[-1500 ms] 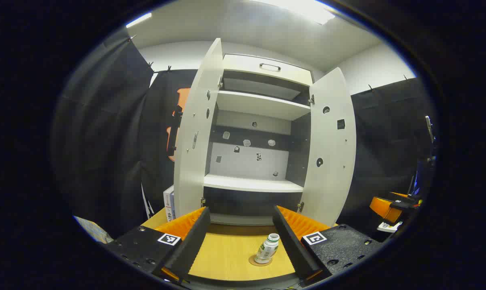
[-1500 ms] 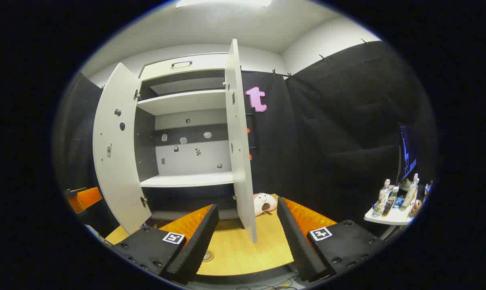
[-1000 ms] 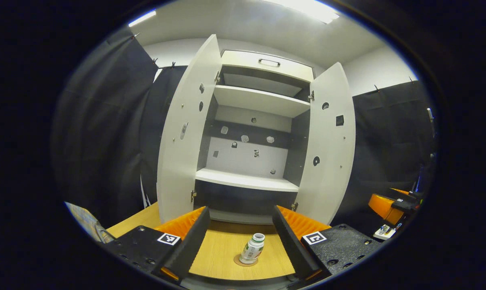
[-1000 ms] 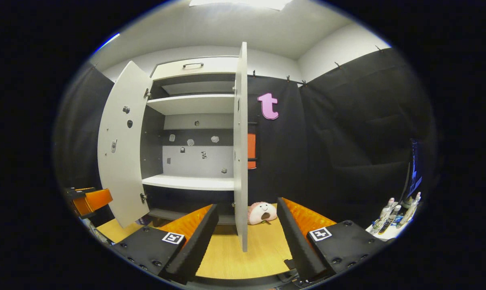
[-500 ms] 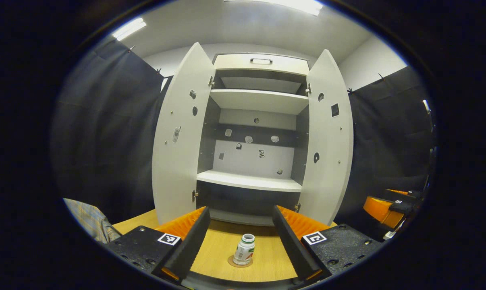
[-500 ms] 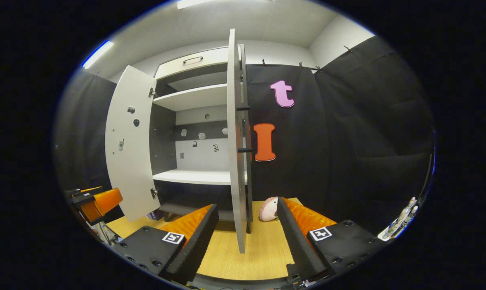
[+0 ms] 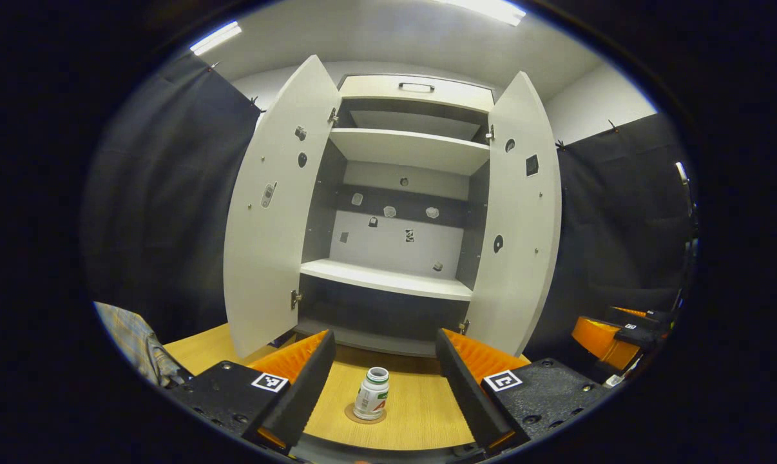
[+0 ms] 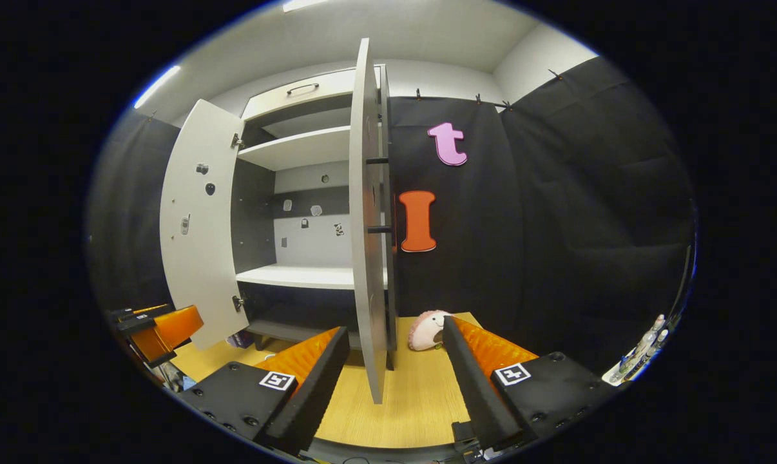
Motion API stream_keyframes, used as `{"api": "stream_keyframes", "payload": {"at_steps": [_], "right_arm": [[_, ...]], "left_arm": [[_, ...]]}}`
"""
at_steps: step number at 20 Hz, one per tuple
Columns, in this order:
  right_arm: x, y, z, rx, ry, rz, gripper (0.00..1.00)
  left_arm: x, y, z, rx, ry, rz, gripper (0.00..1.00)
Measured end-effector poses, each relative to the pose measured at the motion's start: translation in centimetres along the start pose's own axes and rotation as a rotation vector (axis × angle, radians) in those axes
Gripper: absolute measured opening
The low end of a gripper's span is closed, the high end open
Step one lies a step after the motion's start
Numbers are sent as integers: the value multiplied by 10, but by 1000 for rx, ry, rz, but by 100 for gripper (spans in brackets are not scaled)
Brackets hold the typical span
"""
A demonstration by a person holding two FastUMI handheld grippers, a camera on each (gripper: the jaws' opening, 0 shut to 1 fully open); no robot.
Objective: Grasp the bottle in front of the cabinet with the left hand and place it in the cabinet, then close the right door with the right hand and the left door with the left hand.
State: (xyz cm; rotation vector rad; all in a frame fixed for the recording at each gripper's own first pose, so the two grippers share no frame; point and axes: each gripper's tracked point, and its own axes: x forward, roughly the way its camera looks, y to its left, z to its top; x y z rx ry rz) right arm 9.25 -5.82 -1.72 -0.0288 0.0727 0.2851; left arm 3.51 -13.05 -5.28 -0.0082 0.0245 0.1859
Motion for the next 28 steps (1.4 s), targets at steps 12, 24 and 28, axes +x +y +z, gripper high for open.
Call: {"api": "stream_keyframes", "payload": {"at_steps": [12,24,28], "right_arm": [[13,3,-16,-41,-49,1,97],[-12,4,-35,-23,-12,-149,89],[-17,2,-46,-40,13,-177,97]], "left_arm": [[20,15,-109,46,38,15,95],[94,17,-228,85,135,-69,95],[116,22,-248,99,161,-75,95]]}}
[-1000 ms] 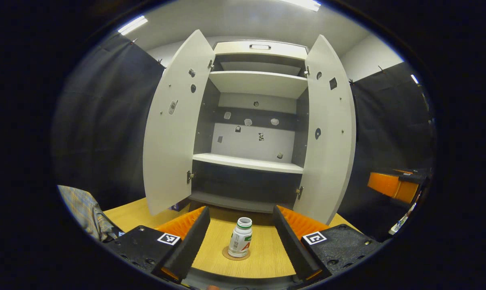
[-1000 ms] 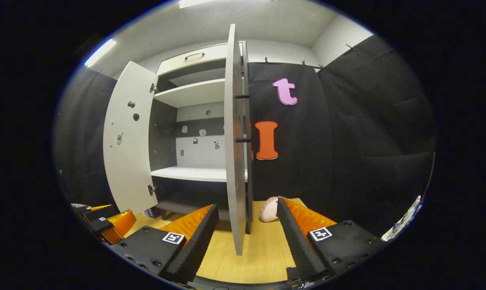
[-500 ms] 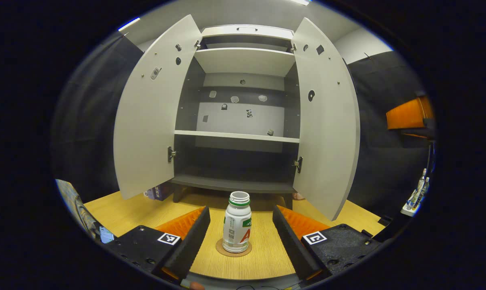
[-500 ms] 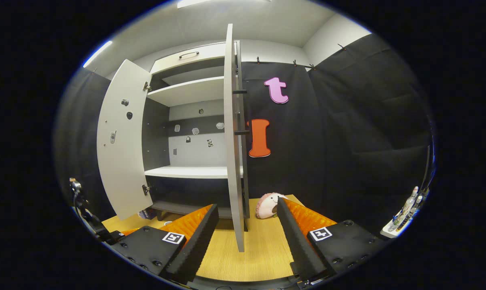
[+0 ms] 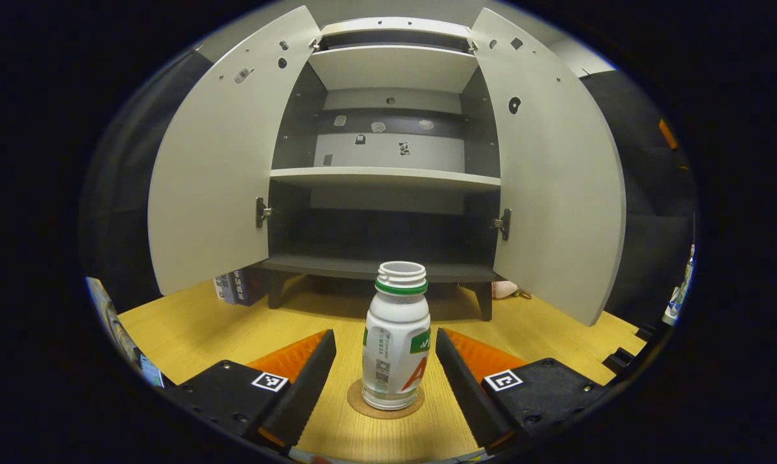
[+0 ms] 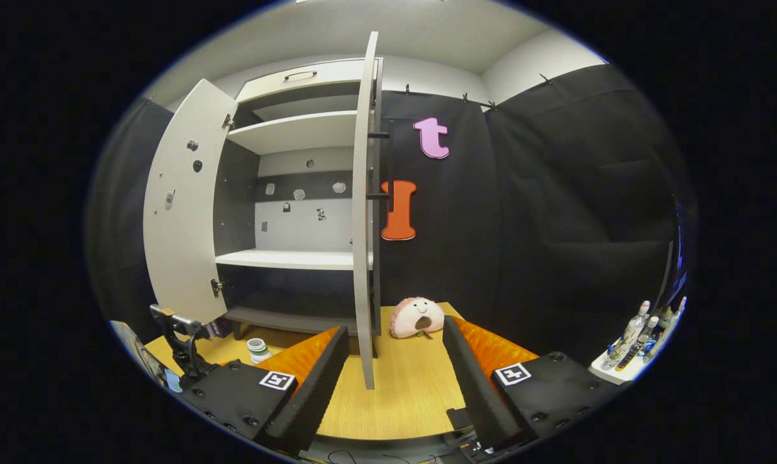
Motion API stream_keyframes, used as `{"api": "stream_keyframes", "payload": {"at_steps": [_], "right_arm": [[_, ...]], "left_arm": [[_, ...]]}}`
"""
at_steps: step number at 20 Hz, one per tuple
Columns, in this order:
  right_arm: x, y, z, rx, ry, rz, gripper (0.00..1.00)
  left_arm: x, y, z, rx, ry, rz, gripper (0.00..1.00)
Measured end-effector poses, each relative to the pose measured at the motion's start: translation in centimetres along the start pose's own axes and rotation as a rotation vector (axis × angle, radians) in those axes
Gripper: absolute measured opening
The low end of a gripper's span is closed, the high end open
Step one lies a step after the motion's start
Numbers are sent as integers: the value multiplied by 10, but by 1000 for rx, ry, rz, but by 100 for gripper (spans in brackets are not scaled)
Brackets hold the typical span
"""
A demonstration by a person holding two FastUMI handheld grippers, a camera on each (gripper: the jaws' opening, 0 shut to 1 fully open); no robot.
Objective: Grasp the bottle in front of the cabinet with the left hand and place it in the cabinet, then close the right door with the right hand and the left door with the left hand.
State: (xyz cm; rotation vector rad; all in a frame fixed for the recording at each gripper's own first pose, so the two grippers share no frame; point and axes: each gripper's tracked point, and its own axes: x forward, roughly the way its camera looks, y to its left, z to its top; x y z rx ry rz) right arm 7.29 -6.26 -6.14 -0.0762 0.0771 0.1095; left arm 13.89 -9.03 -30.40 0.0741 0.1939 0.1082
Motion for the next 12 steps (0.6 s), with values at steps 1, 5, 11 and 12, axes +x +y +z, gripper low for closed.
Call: {"api": "stream_keyframes", "payload": {"at_steps": [1,5,11,12], "right_arm": [[0,-1,-3,-4,5,-8,97],[3,-3,-9,-8,27,-30,97],[-1,-2,-8,-1,35,-73,97],[-1,-3,-8,-3,34,-86,97]], "left_arm": [[5,-1,-4,9,13,-7,95],[19,-6,-19,36,63,-48,95],[17,-10,6,62,86,-134,70],[14,-8,15,68,88,-150,70]]}}
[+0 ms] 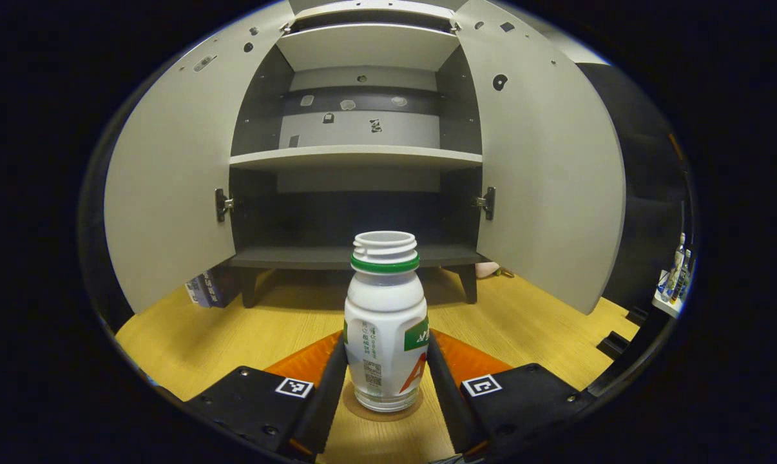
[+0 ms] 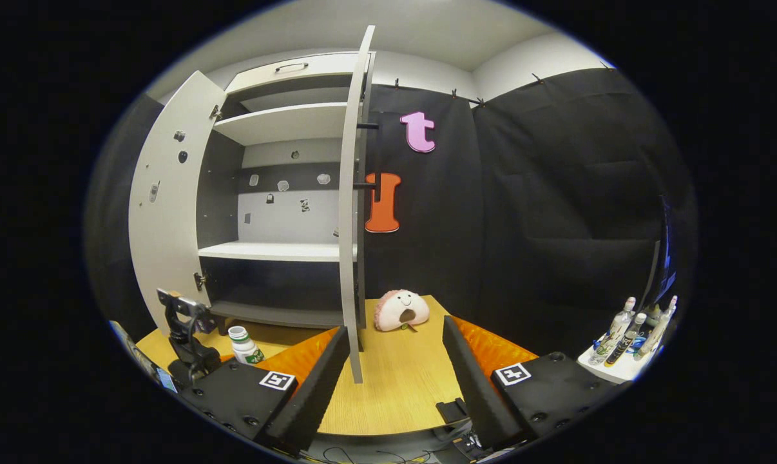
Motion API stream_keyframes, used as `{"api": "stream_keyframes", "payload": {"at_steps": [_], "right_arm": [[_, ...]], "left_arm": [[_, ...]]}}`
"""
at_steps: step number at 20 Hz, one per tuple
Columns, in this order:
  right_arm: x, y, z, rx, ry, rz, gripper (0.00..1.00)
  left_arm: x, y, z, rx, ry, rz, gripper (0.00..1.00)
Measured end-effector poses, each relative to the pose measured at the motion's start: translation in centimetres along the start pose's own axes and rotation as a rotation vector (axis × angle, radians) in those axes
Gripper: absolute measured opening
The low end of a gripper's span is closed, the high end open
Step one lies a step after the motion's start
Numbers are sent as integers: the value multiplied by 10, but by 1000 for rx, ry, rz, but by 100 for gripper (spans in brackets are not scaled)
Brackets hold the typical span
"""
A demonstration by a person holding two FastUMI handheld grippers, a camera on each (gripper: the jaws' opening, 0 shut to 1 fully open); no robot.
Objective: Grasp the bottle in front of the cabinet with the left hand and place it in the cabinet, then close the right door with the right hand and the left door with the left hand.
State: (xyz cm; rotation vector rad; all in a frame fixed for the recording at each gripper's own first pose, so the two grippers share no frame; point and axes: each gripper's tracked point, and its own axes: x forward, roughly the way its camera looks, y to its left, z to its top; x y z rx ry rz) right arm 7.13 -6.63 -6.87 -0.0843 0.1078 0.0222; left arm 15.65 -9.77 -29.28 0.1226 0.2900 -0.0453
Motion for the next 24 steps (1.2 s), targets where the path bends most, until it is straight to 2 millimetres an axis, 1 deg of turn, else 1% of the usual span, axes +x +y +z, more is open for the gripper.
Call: {"api": "stream_keyframes", "payload": {"at_steps": [4,7,9,12,13,14,15,16,17,18,19,20,21,24], "right_arm": [[2,7,2,30,1,-42,97],[4,13,5,36,-3,-55,97],[6,18,7,27,-5,-58,97],[10,21,8,15,-11,-65,97],[11,23,8,16,-6,-62,89],[14,25,7,19,-1,-58,89],[14,26,6,21,3,-55,89],[14,27,4,23,6,-54,97],[15,27,4,25,6,-54,97],[15,28,4,26,8,-52,90],[15,28,4,26,11,-48,89],[13,28,4,26,10,-45,89],[14,26,6,25,7,-48,97],[12,21,10,29,-2,-57,97]], "left_arm": [[-17,9,34,-25,31,-61,70],[-29,15,72,-27,22,-86,70],[-31,21,95,-43,3,-104,70],[-28,36,124,-39,-34,-94,70],[-27,42,132,-34,-35,-82,70],[-26,46,139,-38,-31,-76,70],[-24,46,150,-48,-37,-91,70],[-20,47,160,-52,-45,-95,70],[-16,51,170,-49,-50,-92,70],[-11,53,178,-45,-57,-87,70],[-7,55,187,-47,-62,-85,70],[-3,56,198,-49,-73,-85,70],[0,57,209,-48,-89,-85,70],[11,61,238,-34,-120,-81,70]]}}
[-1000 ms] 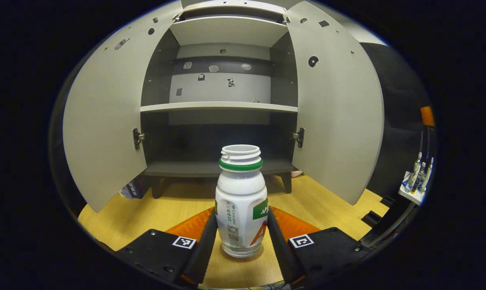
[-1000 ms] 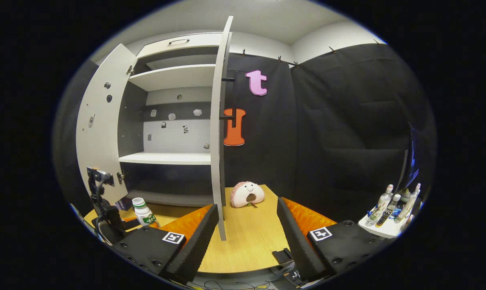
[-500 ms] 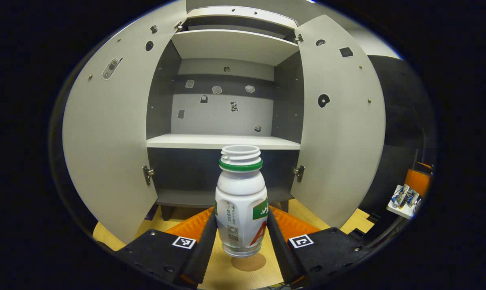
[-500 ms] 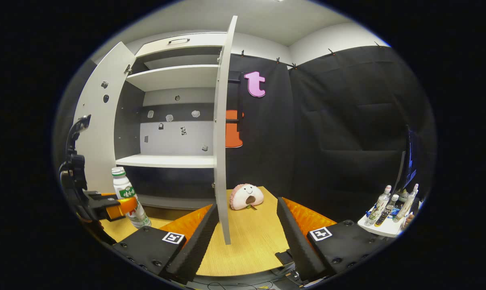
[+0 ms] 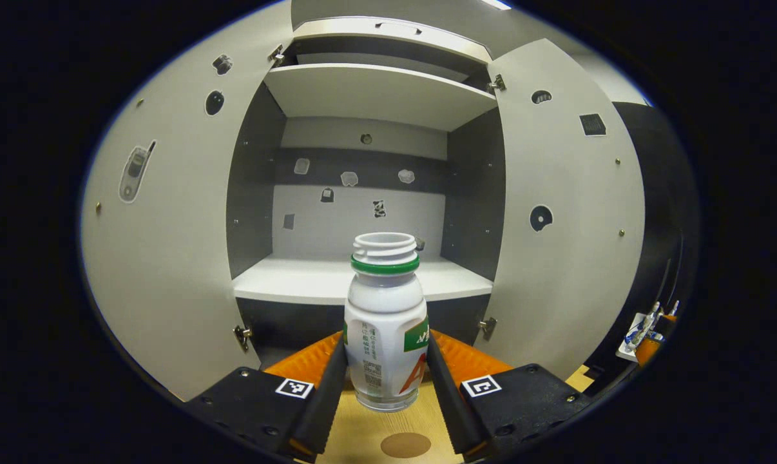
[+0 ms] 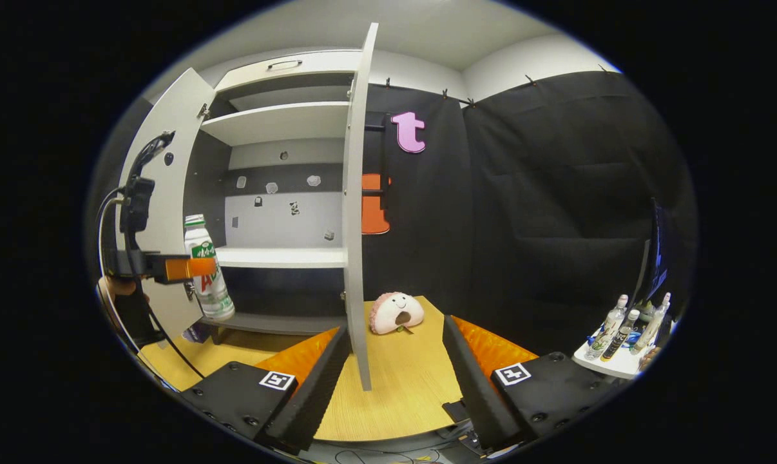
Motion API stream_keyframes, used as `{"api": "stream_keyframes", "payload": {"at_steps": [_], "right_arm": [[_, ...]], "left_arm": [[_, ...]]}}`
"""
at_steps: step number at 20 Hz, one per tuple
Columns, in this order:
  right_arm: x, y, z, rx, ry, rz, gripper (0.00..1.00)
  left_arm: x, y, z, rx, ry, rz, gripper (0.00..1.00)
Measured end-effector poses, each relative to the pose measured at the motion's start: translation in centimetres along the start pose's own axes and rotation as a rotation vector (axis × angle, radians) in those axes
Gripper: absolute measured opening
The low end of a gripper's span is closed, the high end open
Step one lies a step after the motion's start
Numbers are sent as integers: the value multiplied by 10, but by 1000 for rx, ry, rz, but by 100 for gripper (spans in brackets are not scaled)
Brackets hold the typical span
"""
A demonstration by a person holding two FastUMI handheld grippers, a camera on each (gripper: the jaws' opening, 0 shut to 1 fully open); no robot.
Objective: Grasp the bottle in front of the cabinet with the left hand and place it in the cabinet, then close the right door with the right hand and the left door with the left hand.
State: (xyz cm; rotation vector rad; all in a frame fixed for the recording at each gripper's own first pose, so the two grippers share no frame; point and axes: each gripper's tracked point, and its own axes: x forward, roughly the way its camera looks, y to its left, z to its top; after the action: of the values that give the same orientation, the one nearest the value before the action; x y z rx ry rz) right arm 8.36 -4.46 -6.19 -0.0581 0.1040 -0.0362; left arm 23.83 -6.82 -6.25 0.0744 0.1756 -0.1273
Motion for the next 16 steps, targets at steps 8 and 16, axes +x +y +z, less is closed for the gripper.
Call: {"api": "stream_keyframes", "payload": {"at_steps": [8,16], "right_arm": [[-9,-4,2,20,-5,3,97],[-9,-24,16,24,-19,-31,89]], "left_arm": [[45,18,47,25,-14,21,70],[94,22,86,3,-30,29,69]]}}
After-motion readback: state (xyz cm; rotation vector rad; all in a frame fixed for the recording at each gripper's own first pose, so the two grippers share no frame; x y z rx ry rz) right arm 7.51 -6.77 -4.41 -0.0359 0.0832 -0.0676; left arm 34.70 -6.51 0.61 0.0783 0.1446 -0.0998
